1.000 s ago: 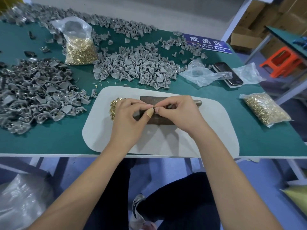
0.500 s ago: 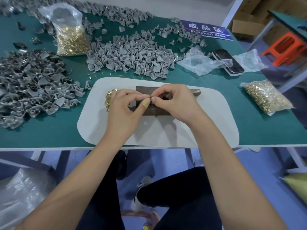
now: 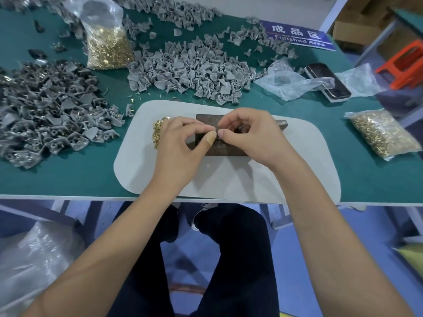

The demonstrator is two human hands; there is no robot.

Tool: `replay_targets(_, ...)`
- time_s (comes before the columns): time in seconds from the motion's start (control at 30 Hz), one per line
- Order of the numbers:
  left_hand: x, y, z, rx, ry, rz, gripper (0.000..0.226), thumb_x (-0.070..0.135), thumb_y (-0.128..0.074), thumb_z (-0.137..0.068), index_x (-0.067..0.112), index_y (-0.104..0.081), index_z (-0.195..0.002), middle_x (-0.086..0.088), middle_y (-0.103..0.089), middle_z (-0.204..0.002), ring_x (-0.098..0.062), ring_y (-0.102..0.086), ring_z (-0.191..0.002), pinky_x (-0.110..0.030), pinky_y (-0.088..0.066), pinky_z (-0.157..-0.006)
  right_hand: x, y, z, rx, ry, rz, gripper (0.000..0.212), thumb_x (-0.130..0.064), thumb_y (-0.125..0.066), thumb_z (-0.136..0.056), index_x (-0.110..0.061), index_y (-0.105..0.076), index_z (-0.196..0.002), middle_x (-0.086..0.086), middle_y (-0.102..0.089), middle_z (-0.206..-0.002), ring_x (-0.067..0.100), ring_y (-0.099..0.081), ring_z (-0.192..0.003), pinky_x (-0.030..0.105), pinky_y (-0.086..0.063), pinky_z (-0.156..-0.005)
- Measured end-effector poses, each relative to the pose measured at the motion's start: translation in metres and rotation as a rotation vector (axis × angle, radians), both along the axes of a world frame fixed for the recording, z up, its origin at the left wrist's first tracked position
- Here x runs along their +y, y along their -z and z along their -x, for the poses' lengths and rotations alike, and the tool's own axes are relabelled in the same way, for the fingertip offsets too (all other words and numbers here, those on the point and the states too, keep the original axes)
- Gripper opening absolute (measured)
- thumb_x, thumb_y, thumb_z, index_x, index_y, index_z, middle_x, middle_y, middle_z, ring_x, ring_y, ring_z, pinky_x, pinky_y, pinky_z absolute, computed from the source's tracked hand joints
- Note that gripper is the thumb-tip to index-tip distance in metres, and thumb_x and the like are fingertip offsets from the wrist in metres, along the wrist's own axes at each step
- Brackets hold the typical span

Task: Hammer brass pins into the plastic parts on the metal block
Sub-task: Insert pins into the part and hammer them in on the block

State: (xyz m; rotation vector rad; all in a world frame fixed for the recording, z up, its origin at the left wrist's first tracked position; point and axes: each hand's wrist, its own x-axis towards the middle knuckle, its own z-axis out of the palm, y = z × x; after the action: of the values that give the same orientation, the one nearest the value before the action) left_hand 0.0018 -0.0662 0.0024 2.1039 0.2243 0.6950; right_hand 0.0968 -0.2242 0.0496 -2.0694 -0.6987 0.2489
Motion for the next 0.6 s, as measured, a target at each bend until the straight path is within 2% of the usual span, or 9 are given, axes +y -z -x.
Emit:
replay_targets(0.07, 0.0, 0.0, 0.001, 0.007, 0.0, -0.004, 0.011, 0.031, -0.074, -0.091, 0.031, -0.078, -0.101, 0.009, -0.064, -0.1, -0.015, -0.049, -0.108, -0.013, -0.03, -0.095, 0.0, 0.002, 0.001, -0.034, 0.006, 0.049, 0.004, -0.035, -0.075, -0.081, -0.035, -0.077, -0.084, -0.012, -0.068, -0.073, 0.0, -0.049, -0.058, 0.028, -0.038, -0.059)
replay_targets(0.13, 0.0, 0.0, 0.001, 0.009, 0.001, -0.007, 0.011, 0.031, -0.074, -0.091, 0.03, -0.079, -0.101, 0.009, -0.064, -0.1, -0.016, -0.05, -0.108, -0.012, -0.029, -0.095, -0.001, 0.002, 0.001, -0.044, 0.032, 0.064, 0.005, -0.041, -0.074, -0.08, -0.04, -0.078, -0.083, -0.016, -0.066, -0.07, 0.001, -0.046, -0.056, 0.029, -0.037, -0.059)
replay_targets(0.3, 0.0, -0.001, 0.0, -0.002, -0.003, -0.003, 0.01, 0.029, -0.075, -0.09, 0.031, -0.078, -0.1, 0.009, -0.064, -0.099, -0.016, -0.05, -0.108, -0.011, -0.029, -0.095, 0.004, 0.003, 0.011, -0.155, 0.096, 0.022, 0.005, -0.027, -0.077, -0.079, -0.032, -0.079, -0.079, -0.012, -0.07, -0.076, 0.004, -0.057, -0.067, 0.031, -0.044, -0.062)
replay_targets(0.47, 0.001, 0.001, -0.001, 0.004, 0.004, -0.004, 0.012, 0.029, -0.075, -0.09, 0.031, -0.079, -0.101, 0.01, -0.062, -0.099, -0.014, -0.048, -0.108, -0.009, -0.027, -0.095, 0.004, 0.002, 0.009, -0.066, 0.121, 0.035, 0.004, -0.035, -0.076, -0.076, -0.035, -0.079, -0.075, -0.016, -0.065, -0.06, 0.003, -0.048, -0.051, 0.025, -0.037, -0.056)
replay_targets(0.6, 0.001, 0.001, 0.0, -0.007, -0.004, 0.017, 0.012, 0.031, -0.076, -0.09, 0.032, -0.079, -0.101, 0.01, -0.063, -0.098, -0.015, -0.049, -0.109, -0.011, -0.028, -0.096, 0.003, 0.001, 0.005, -0.015, 0.107, 0.058, 0.007, -0.045, -0.073, -0.074, -0.042, -0.079, -0.078, -0.012, -0.064, -0.055, 0.003, -0.046, -0.048, 0.026, -0.037, -0.054)
